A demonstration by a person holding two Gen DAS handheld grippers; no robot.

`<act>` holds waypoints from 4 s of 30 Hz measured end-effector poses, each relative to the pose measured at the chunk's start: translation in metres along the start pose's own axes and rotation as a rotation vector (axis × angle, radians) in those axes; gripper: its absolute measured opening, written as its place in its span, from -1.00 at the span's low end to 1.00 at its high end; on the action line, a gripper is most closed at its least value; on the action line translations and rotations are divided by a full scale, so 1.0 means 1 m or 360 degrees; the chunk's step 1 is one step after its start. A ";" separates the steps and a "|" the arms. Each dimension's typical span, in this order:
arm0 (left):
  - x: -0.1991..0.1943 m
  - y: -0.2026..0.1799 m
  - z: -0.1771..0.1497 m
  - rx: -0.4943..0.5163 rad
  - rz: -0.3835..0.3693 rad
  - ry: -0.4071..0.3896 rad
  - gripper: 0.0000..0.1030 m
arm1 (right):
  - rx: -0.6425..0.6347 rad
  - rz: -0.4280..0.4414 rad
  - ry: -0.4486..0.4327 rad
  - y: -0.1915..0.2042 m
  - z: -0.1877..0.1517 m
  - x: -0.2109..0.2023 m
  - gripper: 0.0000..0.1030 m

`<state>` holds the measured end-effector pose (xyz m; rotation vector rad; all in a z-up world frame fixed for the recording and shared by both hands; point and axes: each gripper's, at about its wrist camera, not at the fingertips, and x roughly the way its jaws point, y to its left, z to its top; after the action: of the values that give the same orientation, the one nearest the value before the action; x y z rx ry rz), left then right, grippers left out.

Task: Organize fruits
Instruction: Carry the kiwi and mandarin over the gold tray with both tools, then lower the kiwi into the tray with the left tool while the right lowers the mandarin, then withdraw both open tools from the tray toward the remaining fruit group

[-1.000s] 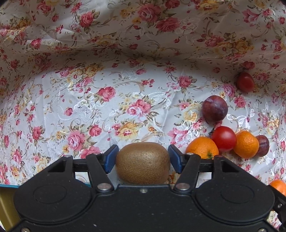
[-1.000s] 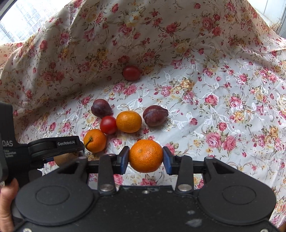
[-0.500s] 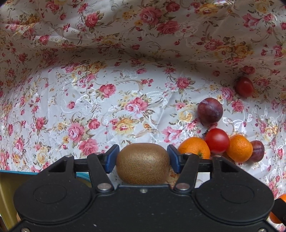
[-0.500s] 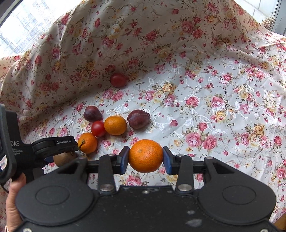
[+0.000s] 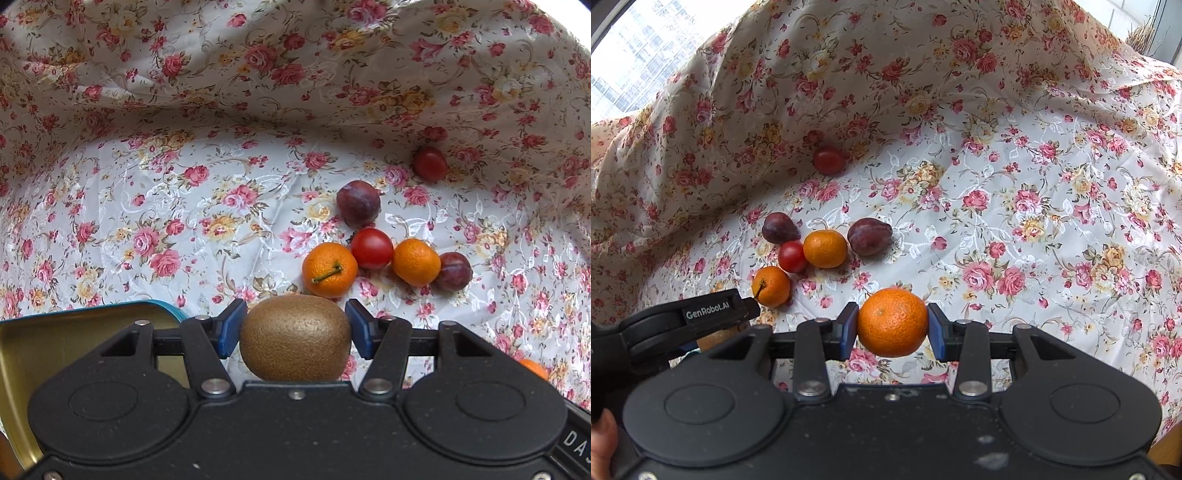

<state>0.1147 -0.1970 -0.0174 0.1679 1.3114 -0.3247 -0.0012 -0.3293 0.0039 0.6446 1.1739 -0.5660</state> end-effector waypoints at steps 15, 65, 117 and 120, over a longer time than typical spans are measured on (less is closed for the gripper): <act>-0.037 0.022 -0.038 0.0013 0.0030 -0.0003 0.20 | -0.0037 0.0020 0.0155 0.013 -0.017 -0.007 -0.20; -0.041 0.196 -0.058 -0.0348 0.0179 0.0051 0.19 | -0.0782 0.0199 0.0303 0.197 -0.103 0.018 -0.20; -0.046 0.170 -0.067 -0.0223 0.0212 0.0096 0.23 | -0.0689 0.0180 0.0373 0.172 -0.095 0.019 -0.19; -0.046 0.161 -0.066 -0.0205 0.0204 0.0095 0.23 | -0.0664 0.0174 0.0375 0.166 -0.093 0.018 -0.19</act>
<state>0.0964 -0.0189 0.0001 0.1530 1.3690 -0.1265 0.0604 -0.1493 -0.0100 0.4192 1.4169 -0.1435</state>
